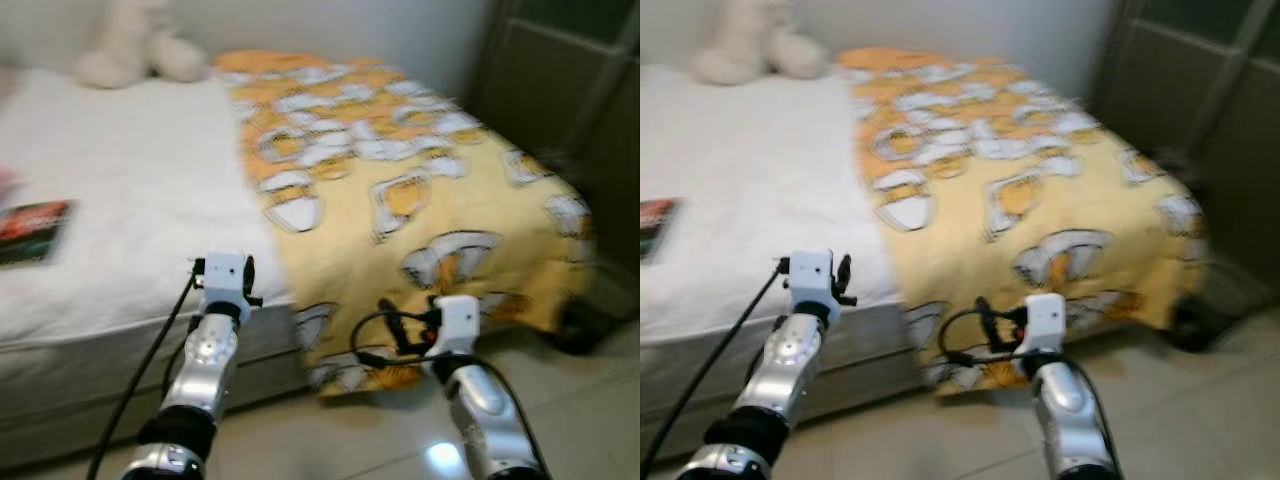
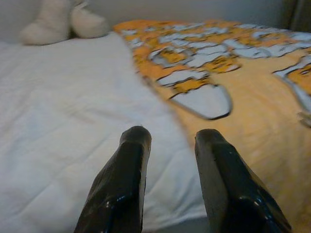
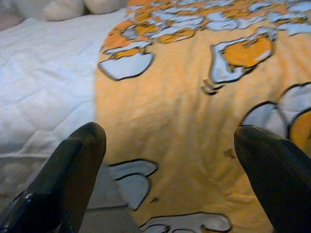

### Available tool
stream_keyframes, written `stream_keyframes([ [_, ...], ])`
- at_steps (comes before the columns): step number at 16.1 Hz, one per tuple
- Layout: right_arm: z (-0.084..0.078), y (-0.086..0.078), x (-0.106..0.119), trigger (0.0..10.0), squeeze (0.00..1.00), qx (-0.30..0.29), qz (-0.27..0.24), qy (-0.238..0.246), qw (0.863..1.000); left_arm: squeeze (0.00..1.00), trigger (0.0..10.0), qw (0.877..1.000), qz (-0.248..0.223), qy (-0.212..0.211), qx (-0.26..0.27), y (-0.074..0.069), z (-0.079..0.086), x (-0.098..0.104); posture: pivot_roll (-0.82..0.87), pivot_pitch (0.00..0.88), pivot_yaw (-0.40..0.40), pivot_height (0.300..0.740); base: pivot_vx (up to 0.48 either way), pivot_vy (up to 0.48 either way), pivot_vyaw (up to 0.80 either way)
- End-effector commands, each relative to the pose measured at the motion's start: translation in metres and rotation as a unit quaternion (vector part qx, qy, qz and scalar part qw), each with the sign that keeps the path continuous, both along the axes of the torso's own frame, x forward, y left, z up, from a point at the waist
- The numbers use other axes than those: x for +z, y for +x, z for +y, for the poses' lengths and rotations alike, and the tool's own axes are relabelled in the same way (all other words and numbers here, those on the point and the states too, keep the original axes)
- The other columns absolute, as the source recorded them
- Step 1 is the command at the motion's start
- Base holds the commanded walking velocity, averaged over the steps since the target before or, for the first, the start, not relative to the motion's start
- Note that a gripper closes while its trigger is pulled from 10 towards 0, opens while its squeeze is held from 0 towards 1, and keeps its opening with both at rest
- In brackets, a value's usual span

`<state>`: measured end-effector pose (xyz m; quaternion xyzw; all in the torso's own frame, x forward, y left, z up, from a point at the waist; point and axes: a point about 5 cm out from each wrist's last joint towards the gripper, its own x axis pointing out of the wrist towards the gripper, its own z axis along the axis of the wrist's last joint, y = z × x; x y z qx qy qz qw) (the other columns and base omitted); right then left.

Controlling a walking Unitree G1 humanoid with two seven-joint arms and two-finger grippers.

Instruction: Clean up the room

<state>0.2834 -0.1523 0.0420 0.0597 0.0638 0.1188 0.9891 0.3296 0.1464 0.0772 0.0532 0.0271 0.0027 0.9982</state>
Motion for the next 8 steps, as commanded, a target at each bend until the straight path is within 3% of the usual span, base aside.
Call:
stream_keyframes([
  [1, -0.0044, -0.0003, -0.0004, 10.0, 0.00, -0.005, 0.000, -0.004, 1.000, 0.00, 10.0, 1.000, 0.005, -0.005, 0.005, -0.0029, -0.0054, -0.0031, 0.12, 0.000, -0.012, 0.740, 0.000, -0.480, 0.56],
  [6, -0.0019, 0.0033, 0.0003, 10.0, 0.00, 0.004, 0.000, -0.002, 1.000, 0.00, 10.0, 1.000, 0.013, 0.013, 0.006, -0.0023, -0.0100, -0.0043, 0.12, 0.000, -0.008, 0.740, 0.000, -0.480, 0.55],
  [8, -0.0031, 0.0030, -0.0002, 10.0, 0.00, 0.003, 0.000, -0.002, 1.000, 0.00, 10.0, 1.000, 0.017, 0.019, -0.008, -0.0005, -0.0140, -0.0037, 0.12, 0.000, -0.005, 0.740, 0.000, 0.000, 0.54],
])
